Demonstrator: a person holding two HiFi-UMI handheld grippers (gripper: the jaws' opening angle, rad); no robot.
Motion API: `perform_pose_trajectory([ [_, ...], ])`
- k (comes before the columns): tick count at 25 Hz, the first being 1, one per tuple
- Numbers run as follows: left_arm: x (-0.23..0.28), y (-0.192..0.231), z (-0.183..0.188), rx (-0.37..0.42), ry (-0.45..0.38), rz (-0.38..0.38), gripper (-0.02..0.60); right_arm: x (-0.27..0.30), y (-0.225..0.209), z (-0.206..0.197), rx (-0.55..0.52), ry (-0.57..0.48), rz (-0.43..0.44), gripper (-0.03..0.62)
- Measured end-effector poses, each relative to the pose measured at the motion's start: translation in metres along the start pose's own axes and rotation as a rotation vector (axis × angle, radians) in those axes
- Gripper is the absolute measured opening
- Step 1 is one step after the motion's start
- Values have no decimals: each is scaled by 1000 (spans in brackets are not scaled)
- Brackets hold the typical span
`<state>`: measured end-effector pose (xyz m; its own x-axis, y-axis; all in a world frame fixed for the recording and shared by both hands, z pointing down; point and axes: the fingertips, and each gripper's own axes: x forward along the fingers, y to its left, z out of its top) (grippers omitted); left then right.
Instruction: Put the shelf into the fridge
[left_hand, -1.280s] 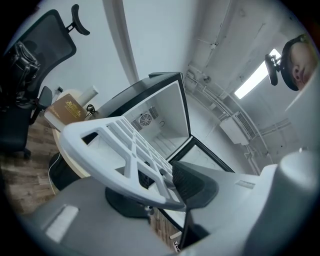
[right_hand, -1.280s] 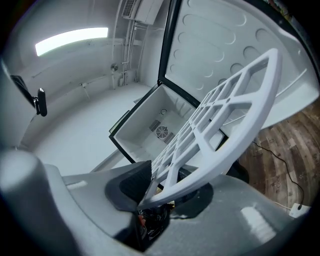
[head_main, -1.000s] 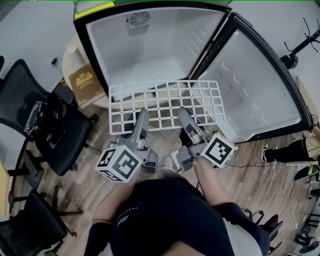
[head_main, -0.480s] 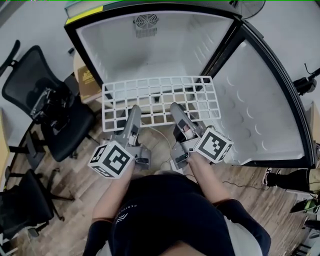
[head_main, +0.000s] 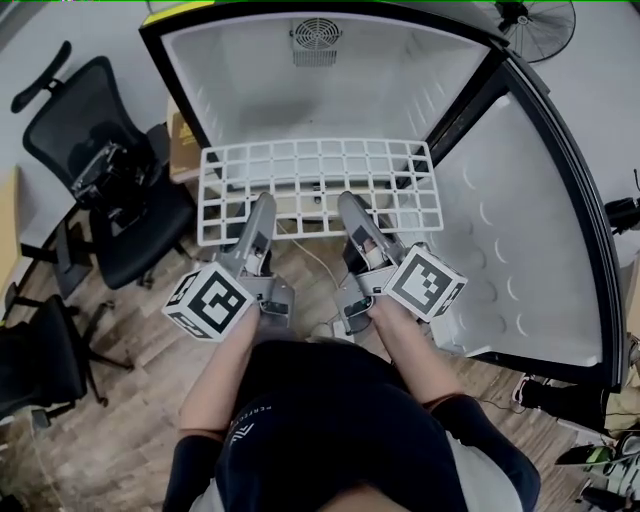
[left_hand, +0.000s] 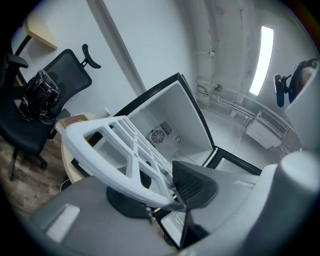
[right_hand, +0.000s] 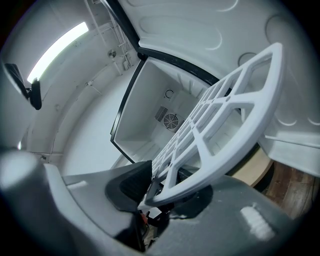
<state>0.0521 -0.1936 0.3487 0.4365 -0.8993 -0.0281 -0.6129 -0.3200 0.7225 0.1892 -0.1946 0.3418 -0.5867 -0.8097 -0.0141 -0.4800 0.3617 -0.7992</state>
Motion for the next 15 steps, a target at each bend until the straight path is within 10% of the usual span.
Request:
perform_pose_trajectory([
  [15, 18, -4, 9, -29, 10, -2, 147, 10, 0, 17, 14, -14, -34, 104],
])
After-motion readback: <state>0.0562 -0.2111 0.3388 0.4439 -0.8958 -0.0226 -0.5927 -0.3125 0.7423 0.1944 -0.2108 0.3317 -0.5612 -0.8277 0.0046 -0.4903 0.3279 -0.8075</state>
